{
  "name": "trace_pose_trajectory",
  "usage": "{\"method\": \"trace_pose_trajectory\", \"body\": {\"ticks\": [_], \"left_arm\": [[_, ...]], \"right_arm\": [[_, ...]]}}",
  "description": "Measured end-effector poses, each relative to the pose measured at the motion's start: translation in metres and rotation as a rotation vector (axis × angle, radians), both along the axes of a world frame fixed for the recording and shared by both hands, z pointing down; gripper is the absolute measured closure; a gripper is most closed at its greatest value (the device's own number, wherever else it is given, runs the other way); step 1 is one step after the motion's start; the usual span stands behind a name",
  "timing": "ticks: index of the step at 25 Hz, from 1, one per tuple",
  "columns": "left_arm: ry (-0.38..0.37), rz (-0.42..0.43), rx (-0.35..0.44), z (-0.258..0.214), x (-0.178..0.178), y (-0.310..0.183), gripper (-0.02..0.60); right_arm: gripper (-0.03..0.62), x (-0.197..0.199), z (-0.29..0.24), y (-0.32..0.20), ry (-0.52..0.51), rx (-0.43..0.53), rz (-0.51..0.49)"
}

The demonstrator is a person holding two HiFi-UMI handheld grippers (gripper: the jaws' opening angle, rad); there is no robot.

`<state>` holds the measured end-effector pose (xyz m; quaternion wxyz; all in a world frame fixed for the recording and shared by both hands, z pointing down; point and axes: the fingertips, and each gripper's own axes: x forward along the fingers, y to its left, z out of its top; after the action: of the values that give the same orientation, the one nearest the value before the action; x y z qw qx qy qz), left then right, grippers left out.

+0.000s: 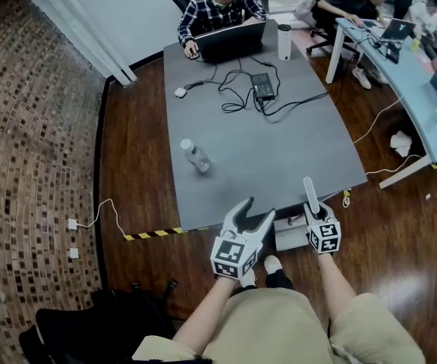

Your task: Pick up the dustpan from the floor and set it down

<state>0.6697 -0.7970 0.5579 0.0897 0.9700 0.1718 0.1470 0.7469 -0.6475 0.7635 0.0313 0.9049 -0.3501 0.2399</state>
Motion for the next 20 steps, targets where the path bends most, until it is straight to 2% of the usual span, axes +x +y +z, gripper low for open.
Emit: {"method": "trace_pose_trajectory", "body": {"ticks": [4,9,15,18,20], "left_arm": [[0.047,0.031,-0.039,-0.016,-0.007,-0.005,0.334],[0.099,-0.002,-0.024,-0.039,-0.022,-0.022,0.331],[0.161,-0.125,0.081,-0.08,-0.037,-0.056,0.331],[0.17,-0.197,0.127,-0.1,-0.044,-0.08,0.331],[0.18,-0.235,0.131,-0.116,-0.047,-0.092,0.328]], "right_arm": [[0.494,-0.014,-0.037,0.003,0.065,-0.001,0.038],[0.497,-0.033,-0.096,-0.009,0.127,0.057,0.039],[0.504,-0.044,-0.18,-0.021,0.224,0.099,0.058],[0.507,-0.044,-0.216,-0.036,0.22,0.098,0.071],[0.505,-0.046,-0.242,-0.044,0.223,0.114,0.089]]}}
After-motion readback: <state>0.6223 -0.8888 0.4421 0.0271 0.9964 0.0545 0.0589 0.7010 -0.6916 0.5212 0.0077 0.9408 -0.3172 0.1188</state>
